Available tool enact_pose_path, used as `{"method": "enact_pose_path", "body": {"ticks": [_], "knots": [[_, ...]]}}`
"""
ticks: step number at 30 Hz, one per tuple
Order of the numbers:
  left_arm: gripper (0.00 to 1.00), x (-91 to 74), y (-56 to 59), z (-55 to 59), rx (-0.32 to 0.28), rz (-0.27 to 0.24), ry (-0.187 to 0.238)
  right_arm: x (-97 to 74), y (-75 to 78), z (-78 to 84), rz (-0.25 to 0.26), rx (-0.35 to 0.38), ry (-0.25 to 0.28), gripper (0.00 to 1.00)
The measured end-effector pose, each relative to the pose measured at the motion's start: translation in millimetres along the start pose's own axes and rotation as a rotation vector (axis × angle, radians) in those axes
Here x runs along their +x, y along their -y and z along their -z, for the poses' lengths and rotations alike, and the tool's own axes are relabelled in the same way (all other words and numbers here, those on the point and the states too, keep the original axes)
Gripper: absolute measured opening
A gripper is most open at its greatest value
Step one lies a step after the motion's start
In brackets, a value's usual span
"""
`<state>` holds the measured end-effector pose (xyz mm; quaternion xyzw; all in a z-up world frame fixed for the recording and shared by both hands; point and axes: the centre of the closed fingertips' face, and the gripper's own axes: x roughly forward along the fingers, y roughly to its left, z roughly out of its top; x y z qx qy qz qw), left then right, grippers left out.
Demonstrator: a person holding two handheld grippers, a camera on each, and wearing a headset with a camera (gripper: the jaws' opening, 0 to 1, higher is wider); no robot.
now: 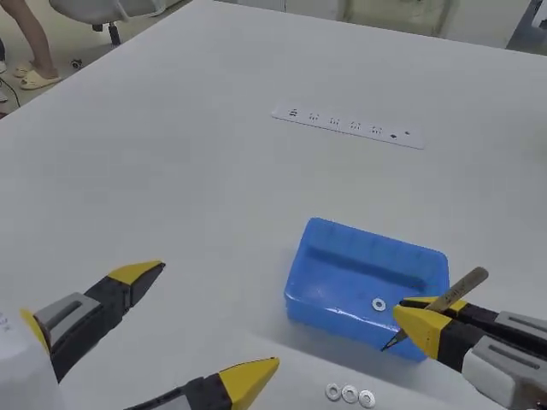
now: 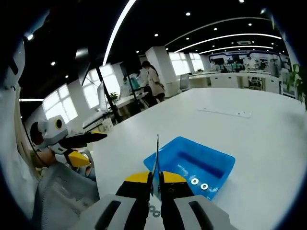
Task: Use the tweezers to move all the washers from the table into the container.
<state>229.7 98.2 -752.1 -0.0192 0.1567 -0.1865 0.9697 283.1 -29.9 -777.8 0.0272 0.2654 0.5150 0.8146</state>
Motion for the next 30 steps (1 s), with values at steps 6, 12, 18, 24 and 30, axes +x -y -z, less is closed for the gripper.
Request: {"method": "enact_pose_path", "body": {"ticks": [6,12,18,24,30], "knots": [[0.79,0.6,1.4,0.5,0.005,0.005,-0.005,7.4,-2.3,23.7,-0.017,0.048,-0.036,0.04],[0.79,0.5,2.1,1.1,0.002,0.008,-0.008,11.3,-1.3,40.8,-0.020,0.078,-0.066,0.04],[0.79,0.4,1.7,1.2,0.003,0.006,-0.008,15.1,-0.2,50.2,-0.028,0.082,-0.087,0.04],[0.79,0.4,1.6,1.2,0.003,0.006,-0.009,16.7,-1.1,57.9,-0.028,-0.005,-0.122,0.04],[0.79,0.6,1.1,1.1,0.004,0.006,-0.007,17.7,-12.1,62.1,-0.052,-0.156,-0.149,0.04]]}}
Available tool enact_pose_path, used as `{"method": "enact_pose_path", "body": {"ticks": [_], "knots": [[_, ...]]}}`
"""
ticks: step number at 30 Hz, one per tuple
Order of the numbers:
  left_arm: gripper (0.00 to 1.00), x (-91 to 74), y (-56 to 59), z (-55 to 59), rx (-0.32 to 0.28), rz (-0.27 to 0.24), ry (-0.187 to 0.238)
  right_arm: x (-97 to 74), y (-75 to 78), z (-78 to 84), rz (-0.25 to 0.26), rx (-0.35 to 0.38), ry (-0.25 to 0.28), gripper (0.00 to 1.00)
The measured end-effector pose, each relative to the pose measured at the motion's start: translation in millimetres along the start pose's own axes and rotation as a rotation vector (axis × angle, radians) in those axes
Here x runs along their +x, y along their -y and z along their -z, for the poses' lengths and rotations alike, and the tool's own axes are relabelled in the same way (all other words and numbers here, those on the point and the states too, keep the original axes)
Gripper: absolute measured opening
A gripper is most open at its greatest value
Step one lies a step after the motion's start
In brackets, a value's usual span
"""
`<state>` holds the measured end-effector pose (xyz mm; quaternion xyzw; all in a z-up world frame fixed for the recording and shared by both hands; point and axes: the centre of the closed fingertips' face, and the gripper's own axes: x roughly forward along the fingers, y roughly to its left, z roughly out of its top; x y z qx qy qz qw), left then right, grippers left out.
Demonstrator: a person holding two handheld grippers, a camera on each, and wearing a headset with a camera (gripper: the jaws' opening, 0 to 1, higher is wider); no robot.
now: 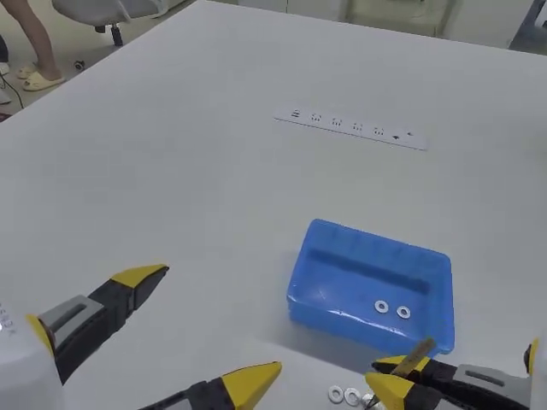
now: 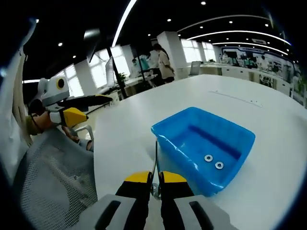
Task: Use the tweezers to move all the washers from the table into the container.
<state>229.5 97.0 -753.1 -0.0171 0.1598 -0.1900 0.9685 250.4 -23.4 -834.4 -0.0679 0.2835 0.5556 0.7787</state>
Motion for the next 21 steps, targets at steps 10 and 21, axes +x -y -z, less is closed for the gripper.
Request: {"method": "enact_pose_path", "body": {"ticks": [10,21], "knots": [[0.79,0.5,-0.2,0.7,-0.011,0.000,-0.004,1.8,-4.6,1.6,0.008,-0.117,-0.018,0.03],[0.79,1.2,1.0,6.4,0.005,0.020,-0.024,3.7,-4.2,1.2,0.033,-0.111,-0.010,0.03]]}}
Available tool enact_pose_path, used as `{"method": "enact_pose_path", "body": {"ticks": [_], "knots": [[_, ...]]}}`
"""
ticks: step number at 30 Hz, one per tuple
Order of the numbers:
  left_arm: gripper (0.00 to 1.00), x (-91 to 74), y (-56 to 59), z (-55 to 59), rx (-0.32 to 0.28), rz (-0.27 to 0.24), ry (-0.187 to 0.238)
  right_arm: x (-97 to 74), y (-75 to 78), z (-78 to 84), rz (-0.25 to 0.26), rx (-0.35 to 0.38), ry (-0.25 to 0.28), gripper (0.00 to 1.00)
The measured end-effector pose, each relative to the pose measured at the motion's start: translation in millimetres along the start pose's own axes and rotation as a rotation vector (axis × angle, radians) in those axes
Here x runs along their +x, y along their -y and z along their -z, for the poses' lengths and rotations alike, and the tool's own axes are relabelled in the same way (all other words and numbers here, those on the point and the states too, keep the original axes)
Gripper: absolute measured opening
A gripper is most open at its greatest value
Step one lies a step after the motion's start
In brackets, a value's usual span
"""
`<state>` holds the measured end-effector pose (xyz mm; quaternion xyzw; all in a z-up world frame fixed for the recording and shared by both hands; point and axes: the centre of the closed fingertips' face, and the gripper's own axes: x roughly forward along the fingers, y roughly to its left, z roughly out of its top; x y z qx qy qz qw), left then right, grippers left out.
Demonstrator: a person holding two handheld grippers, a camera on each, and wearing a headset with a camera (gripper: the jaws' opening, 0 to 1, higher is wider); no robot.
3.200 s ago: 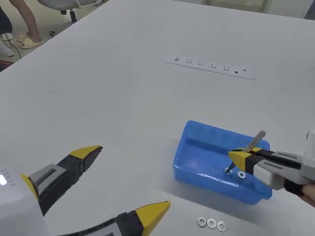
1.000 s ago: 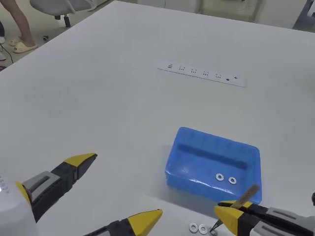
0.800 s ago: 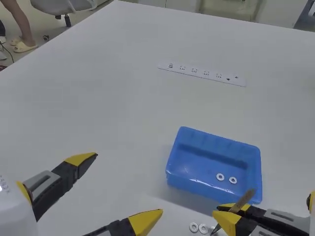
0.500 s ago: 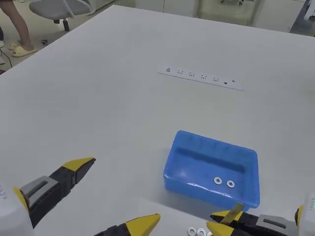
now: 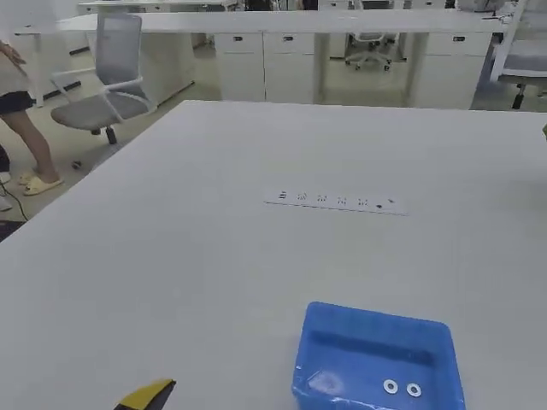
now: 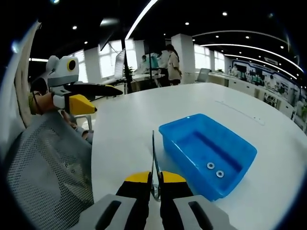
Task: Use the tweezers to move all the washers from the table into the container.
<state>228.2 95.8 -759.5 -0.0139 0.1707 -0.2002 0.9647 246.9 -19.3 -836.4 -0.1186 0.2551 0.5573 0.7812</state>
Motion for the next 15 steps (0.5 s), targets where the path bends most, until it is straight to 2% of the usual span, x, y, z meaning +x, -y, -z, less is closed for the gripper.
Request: {"method": "enact_pose_path", "body": {"ticks": [8,15], "knots": [[0.78,0.8,-2.0,1.8,-0.007,-0.007,-0.002,-2.3,3.7,0.8,0.006,0.021,0.004,0.03],[0.78,0.1,-6.7,1.9,-0.012,-0.031,0.002,-5.1,-1.1,-1.1,-0.022,0.045,0.007,0.03]]}}
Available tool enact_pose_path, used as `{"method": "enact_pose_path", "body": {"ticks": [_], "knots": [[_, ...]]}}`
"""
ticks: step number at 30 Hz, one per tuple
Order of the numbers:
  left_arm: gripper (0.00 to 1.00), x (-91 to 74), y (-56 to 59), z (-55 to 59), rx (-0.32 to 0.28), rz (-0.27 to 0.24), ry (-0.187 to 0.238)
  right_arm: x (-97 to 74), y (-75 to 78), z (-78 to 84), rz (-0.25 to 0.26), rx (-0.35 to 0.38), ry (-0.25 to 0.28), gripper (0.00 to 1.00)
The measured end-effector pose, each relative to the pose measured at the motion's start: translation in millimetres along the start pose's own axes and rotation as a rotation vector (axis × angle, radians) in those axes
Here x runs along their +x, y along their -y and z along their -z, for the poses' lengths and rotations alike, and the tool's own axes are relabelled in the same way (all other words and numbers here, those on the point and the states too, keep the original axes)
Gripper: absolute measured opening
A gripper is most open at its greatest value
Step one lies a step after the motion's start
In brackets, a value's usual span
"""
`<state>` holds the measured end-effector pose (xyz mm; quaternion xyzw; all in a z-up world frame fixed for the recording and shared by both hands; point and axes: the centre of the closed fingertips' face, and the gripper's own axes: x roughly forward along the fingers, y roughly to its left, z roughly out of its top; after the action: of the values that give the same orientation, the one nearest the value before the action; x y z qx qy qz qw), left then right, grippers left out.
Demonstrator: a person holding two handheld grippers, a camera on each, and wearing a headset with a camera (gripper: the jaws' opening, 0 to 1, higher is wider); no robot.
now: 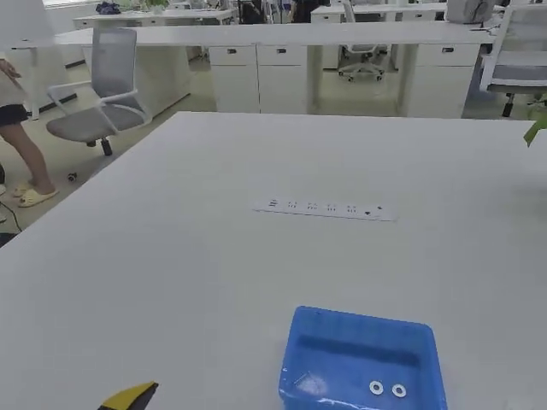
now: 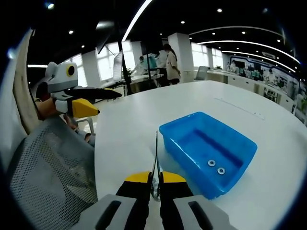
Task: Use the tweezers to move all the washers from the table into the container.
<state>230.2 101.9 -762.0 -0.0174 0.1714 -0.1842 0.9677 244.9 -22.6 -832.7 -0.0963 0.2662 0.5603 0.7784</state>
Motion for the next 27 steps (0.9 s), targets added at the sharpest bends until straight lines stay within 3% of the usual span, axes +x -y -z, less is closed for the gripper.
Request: {"method": "enact_pose_path", "body": {"ticks": [10,18,27], "knots": [[0.78,-1.0,-1.5,-1.3,-0.005,-0.005,0.009,-13.3,9.6,-36.5,-0.009,0.103,0.094,0.03],[0.78,-0.6,-1.1,-0.9,-0.009,-0.001,0.009,-15.1,23.3,-66.6,-0.002,0.081,0.146,0.03],[0.78,-1.4,-2.3,-1.2,-0.008,-0.007,0.013,-16.5,35.2,-85.9,0.009,0.042,0.166,0.03]]}}
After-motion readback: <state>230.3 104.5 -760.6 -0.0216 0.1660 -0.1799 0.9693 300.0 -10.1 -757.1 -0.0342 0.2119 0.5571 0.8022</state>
